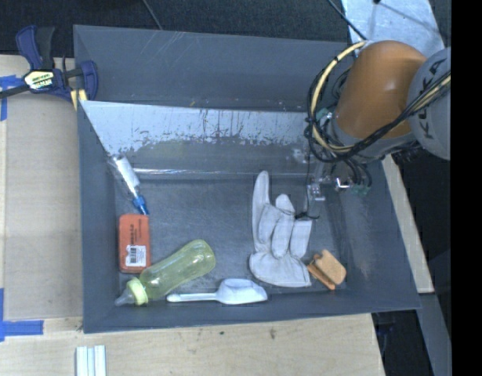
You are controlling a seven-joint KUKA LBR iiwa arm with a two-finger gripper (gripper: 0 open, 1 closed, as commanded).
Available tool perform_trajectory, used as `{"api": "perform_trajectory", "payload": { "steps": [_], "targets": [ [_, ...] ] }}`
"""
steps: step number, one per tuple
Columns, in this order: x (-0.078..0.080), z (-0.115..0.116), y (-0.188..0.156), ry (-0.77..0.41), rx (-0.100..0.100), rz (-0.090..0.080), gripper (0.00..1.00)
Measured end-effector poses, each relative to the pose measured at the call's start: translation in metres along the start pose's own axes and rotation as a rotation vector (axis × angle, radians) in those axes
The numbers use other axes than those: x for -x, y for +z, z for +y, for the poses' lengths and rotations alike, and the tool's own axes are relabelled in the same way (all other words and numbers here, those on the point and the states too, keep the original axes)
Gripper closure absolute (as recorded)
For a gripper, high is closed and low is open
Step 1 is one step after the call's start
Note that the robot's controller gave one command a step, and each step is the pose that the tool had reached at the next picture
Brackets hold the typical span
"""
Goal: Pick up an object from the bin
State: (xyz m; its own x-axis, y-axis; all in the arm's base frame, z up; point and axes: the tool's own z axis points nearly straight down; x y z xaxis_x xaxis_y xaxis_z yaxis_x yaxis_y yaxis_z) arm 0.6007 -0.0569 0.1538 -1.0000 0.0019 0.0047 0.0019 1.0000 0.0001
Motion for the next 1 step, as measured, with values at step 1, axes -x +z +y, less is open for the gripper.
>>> {"api": "perform_trajectory", "payload": {
  "steps": [1],
  "targets": [
    [0.0019,0.0001,-0.0049,-0.001,-0.001,-0.009,0.00]
  ]
}}
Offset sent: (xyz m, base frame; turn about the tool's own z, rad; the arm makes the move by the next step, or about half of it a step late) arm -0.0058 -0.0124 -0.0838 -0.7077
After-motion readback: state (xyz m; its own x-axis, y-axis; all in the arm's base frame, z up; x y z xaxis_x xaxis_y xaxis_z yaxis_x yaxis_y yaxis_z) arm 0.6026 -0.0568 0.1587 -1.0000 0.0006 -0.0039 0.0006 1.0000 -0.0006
